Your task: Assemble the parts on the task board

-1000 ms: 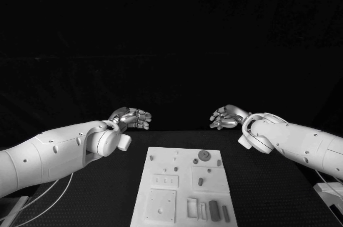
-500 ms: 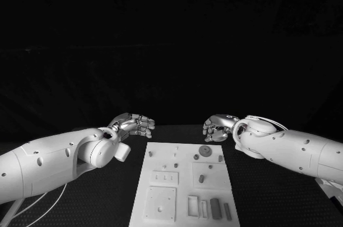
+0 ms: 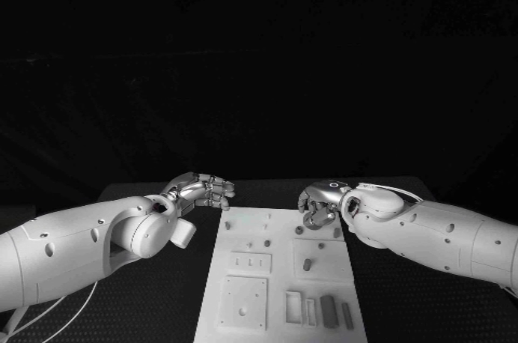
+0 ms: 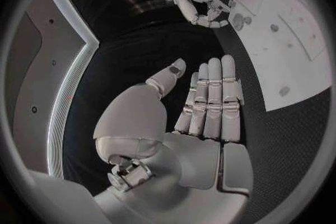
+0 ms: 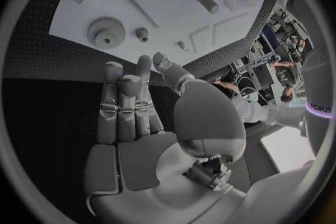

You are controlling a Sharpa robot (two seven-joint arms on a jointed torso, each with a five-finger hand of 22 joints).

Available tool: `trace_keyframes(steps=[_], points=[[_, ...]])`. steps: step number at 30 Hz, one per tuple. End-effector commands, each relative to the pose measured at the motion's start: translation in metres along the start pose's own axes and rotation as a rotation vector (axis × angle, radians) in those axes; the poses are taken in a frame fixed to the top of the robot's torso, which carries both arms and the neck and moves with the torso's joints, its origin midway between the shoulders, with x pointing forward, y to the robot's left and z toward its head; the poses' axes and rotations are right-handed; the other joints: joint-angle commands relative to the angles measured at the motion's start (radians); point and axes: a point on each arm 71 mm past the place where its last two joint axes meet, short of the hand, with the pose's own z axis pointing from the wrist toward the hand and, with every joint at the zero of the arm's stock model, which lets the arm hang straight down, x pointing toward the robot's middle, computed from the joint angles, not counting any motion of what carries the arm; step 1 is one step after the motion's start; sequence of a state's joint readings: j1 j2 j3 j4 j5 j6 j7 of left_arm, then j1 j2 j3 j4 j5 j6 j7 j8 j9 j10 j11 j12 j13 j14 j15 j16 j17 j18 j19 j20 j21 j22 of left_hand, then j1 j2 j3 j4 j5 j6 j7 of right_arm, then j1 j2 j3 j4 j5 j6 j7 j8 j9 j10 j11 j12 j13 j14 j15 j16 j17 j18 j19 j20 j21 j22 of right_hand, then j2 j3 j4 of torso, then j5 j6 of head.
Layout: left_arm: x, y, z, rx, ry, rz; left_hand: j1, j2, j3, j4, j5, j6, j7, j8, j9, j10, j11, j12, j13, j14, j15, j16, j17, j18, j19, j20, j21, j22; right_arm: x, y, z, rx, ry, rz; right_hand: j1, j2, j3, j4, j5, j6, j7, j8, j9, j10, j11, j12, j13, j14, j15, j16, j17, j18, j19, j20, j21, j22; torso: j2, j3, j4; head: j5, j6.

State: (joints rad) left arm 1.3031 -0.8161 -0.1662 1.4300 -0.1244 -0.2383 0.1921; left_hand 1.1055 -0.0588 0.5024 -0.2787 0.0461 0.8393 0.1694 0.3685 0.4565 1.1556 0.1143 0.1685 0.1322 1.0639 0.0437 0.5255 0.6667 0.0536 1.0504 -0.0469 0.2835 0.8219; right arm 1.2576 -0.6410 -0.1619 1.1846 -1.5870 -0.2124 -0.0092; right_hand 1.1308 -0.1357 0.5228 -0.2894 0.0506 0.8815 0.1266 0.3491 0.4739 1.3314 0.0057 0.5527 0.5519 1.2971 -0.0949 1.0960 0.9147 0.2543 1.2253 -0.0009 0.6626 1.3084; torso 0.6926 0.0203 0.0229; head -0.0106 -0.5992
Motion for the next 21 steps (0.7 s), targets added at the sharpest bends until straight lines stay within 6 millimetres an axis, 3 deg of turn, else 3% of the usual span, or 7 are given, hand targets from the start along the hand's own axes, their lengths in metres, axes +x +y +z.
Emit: trace_keyframes(steps=[1,2,3,14,21], points=[[0.0019,-0.0027,-0.0002,0.016,0.017,-0.002,-0.012,0.000,-0.005,0.000,0.004,0.002,0.008,-0.003,-0.001,0.001,0.008,-0.006,-0.001,-0.005,0.004,-0.004,0.002,0.004,-0.003,-0.002,-0.005,0.002,0.0026,0.0016,-0.0001,0.002,0.017,-0.047,-0.003,0.001,-0.003,0.004,0.009,0.002,-0.014,-0.013,0.002,-0.066,-0.003,0.169,0.205,0.003,0.004,0.097,0.064,0.007,0.008,-0.019,0.075,0.026,0.016,-0.0001,0.0046,-0.002,0.000],[0.0019,-0.0026,-0.0001,0.015,0.017,-0.002,-0.012,0.000,-0.005,0.000,0.004,0.002,0.008,-0.004,-0.001,0.002,0.008,-0.007,-0.001,-0.005,0.004,-0.005,0.002,0.004,-0.003,-0.002,-0.005,0.002,0.0030,0.0017,-0.0001,0.002,0.018,-0.046,-0.007,-0.011,-0.001,0.000,0.008,0.002,-0.001,-0.017,0.003,-0.103,0.003,0.206,0.262,-0.013,-0.007,0.111,0.076,0.007,-0.006,-0.021,0.091,0.027,0.017,-0.0001,0.0044,-0.003,0.000],[0.0019,-0.0027,0.0000,0.015,0.017,-0.002,-0.013,0.000,-0.005,0.000,0.004,0.001,0.008,-0.004,-0.001,0.002,0.008,-0.007,-0.001,-0.005,0.004,-0.005,0.003,0.004,-0.003,-0.002,-0.006,0.002,0.0034,0.0016,0.0000,0.003,0.017,-0.049,-0.012,-0.008,0.010,0.003,-0.002,0.001,-0.002,-0.024,0.004,-0.150,0.004,0.271,0.356,-0.029,-0.001,0.139,0.097,0.007,-0.021,-0.024,0.125,0.027,0.019,-0.0002,0.0043,-0.004,0.000],[0.0022,-0.0046,0.0003,0.017,0.020,-0.002,-0.018,-0.001,-0.006,0.001,0.004,0.000,0.009,-0.007,-0.002,0.002,0.009,-0.011,-0.002,-0.005,0.004,-0.009,0.007,0.003,-0.003,-0.002,-0.007,0.003,0.0077,0.0013,0.0009,0.012,0.025,-0.070,-0.023,-0.014,0.027,0.003,-0.002,-0.020,0.013,-0.054,0.000,-0.173,0.017,0.411,0.530,-0.021,0.011,0.230,0.155,0.007,-0.029,-0.036,0.207,0.025,0.037,-0.0007,0.0037,-0.004,0.002],[0.0018,-0.0063,0.0000,0.019,0.020,-0.002,-0.020,-0.002,-0.006,0.001,0.004,0.000,0.010,-0.008,-0.002,0.002,0.009,-0.013,-0.002,-0.005,0.004,-0.010,0.009,0.002,-0.003,-0.003,-0.007,0.004,0.0104,-0.0002,0.0021,0.017,0.031,-0.081,-0.028,-0.016,0.036,0.003,-0.001,-0.016,0.013,-0.058,0.001,-0.181,0.020,0.456,0.582,-0.015,0.013,0.254,0.177,0.007,-0.039,-0.039,0.234,0.024,0.048,-0.0003,0.0052,-0.004,0.002]])
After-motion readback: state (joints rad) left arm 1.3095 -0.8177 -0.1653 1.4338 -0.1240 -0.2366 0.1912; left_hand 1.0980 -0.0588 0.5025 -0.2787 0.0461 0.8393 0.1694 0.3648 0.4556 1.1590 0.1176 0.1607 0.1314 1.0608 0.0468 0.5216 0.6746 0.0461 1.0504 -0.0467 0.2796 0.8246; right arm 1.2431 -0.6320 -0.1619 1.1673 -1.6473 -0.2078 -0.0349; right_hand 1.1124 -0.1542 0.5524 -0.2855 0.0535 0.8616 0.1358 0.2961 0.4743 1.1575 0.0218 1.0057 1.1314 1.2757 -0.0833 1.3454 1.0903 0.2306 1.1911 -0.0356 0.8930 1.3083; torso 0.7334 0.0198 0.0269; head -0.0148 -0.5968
